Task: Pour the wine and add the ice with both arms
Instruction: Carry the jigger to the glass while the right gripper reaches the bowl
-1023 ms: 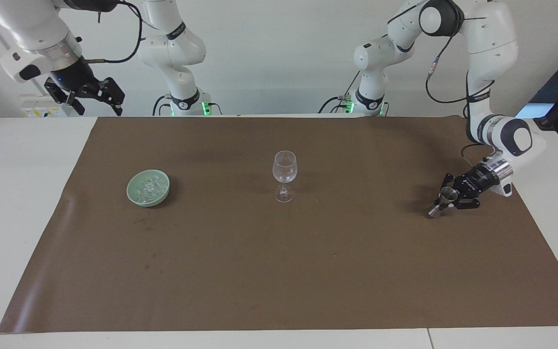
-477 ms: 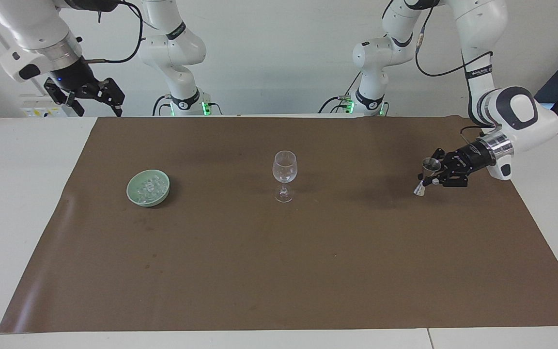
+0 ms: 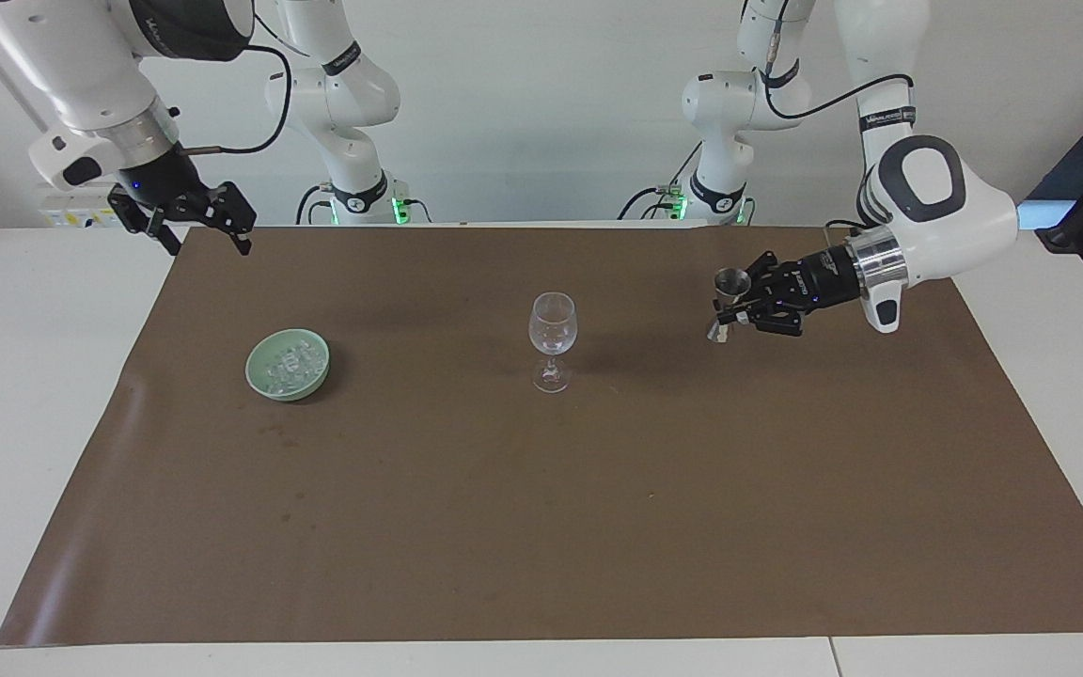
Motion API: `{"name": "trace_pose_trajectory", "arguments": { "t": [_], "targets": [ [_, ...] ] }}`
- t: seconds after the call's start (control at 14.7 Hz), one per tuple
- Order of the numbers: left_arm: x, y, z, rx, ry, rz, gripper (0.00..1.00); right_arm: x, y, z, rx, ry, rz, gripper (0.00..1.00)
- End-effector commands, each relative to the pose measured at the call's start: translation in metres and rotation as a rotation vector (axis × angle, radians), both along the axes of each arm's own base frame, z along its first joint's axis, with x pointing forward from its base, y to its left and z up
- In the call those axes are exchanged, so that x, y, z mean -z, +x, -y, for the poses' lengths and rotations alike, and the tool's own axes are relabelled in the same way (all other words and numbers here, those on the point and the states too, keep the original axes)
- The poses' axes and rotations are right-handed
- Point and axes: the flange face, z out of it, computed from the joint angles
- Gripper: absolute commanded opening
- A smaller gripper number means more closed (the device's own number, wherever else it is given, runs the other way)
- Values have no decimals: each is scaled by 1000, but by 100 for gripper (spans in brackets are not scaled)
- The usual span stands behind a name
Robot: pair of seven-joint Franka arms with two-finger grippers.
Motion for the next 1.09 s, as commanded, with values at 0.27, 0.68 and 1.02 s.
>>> {"name": "trace_pose_trajectory", "arguments": {
  "t": [0.27,0.68,1.02],
  "targets": [
    [-13,-20,85,-41,130,-75,0,98,-7,6,-119,32,47,90],
    [-5,-43,157,-8,320,-61,0,178,-1,11,-145,10,69,70],
    [-9,-48,185,34,478,-9,0,216,-2,11,-146,4,53,57]
  ]
}}
